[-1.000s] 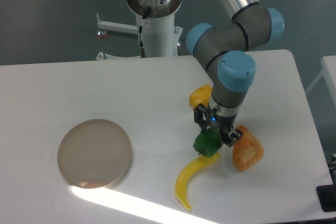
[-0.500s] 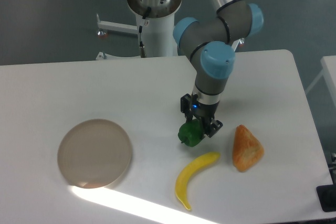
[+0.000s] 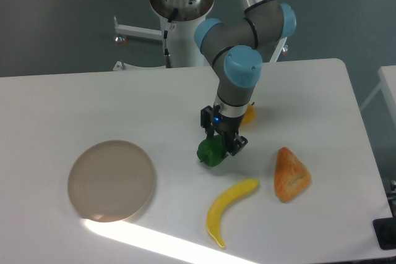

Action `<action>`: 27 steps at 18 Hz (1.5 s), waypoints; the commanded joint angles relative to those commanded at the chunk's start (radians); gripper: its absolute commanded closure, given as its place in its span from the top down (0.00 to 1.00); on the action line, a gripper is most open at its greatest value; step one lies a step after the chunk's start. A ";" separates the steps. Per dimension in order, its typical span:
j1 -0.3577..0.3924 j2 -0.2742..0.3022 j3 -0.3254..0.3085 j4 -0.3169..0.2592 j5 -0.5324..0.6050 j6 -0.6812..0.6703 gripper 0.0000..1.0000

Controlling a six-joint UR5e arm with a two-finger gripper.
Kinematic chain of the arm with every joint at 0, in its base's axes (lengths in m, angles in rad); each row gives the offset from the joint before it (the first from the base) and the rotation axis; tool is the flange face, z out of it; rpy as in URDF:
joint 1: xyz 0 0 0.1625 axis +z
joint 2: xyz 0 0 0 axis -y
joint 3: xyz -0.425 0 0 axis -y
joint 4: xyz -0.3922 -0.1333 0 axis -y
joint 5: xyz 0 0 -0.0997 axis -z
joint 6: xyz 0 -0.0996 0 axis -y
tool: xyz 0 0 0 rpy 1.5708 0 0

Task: Place the green pepper on the table
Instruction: 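Lower the green pepper onto the table beside the banana, then hold the green pepper on the table, then open the gripper and raise it away from the green pepper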

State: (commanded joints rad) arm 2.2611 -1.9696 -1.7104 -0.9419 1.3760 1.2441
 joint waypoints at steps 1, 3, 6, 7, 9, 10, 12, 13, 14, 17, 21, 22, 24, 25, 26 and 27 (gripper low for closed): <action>0.000 -0.002 0.000 0.000 0.000 0.000 0.36; -0.002 -0.003 -0.002 0.000 0.000 -0.002 0.37; -0.002 -0.006 -0.002 0.000 0.000 -0.002 0.37; -0.002 -0.006 -0.002 0.000 0.000 -0.002 0.37; -0.002 -0.006 0.000 0.000 0.000 -0.002 0.37; -0.002 -0.008 -0.002 0.000 0.000 -0.002 0.37; -0.002 -0.009 0.000 0.000 0.000 -0.002 0.38; -0.002 -0.011 0.000 0.002 0.000 -0.002 0.38; -0.002 -0.012 0.000 0.002 0.000 -0.002 0.38; -0.002 -0.014 0.000 0.002 0.000 -0.002 0.40; -0.002 -0.015 0.000 0.002 0.000 -0.002 0.47; -0.002 -0.015 0.002 0.002 0.000 0.000 0.50; 0.002 -0.014 0.003 0.002 0.000 0.002 0.59; 0.002 -0.014 0.003 0.002 0.000 0.002 0.65; 0.002 -0.014 0.003 0.002 0.000 0.003 0.70; 0.002 -0.014 0.003 0.002 0.000 0.003 0.76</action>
State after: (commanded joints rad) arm 2.2626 -1.9834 -1.7073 -0.9403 1.3760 1.2471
